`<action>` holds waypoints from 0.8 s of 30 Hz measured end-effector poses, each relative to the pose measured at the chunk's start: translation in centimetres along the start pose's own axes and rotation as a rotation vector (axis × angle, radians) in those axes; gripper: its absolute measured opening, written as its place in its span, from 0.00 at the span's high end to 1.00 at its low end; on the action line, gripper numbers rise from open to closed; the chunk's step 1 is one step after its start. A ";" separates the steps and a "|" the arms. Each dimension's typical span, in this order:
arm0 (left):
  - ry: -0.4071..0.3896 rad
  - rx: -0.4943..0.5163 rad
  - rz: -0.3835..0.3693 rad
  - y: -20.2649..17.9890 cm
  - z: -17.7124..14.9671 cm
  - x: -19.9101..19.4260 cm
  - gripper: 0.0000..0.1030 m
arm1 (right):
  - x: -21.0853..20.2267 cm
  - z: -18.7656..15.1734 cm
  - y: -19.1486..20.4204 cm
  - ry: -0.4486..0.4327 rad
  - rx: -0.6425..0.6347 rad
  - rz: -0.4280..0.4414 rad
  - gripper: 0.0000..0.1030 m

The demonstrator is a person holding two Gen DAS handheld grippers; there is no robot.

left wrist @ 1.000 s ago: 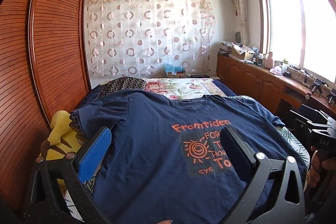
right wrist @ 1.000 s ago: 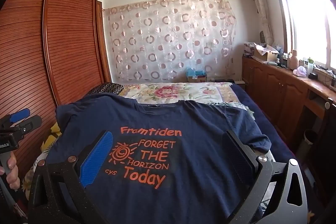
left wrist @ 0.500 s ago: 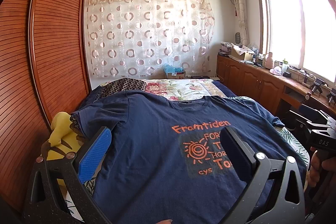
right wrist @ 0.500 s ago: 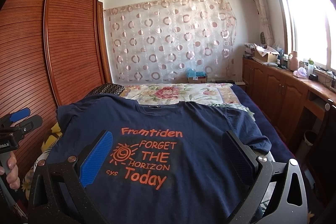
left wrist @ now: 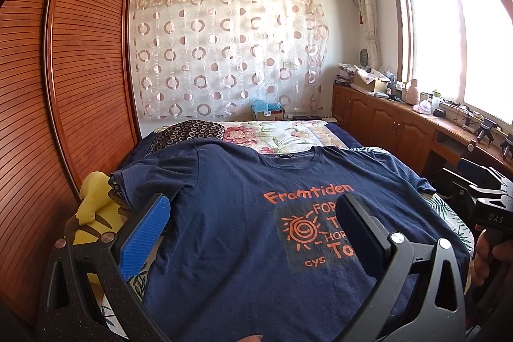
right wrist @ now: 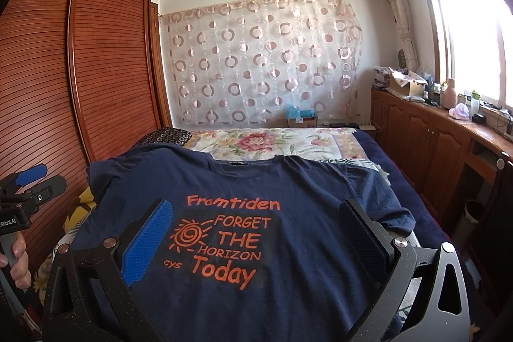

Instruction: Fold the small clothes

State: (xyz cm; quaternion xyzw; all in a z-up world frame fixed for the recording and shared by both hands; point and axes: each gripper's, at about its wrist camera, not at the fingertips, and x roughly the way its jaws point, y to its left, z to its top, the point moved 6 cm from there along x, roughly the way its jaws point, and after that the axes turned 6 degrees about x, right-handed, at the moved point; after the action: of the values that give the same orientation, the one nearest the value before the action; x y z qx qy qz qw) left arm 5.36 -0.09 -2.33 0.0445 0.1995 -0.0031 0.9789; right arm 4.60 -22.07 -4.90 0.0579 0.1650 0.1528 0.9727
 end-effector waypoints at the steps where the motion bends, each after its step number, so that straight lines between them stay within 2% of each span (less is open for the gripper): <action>1: 0.000 0.001 0.002 0.0 0.0 0.0 0.00 | 0.0 0.0 0.0 0.000 0.000 0.001 0.00; 24: -0.001 0.003 0.002 0.0 0.0 0.0 0.00 | 0.3 0.0 0.1 0.001 0.001 0.005 0.00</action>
State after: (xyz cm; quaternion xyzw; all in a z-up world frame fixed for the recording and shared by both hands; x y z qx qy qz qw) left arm 5.34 -0.14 -2.32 0.0464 0.1987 -0.0025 0.9790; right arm 4.82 -21.84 -5.02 0.0587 0.1657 0.1554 0.9721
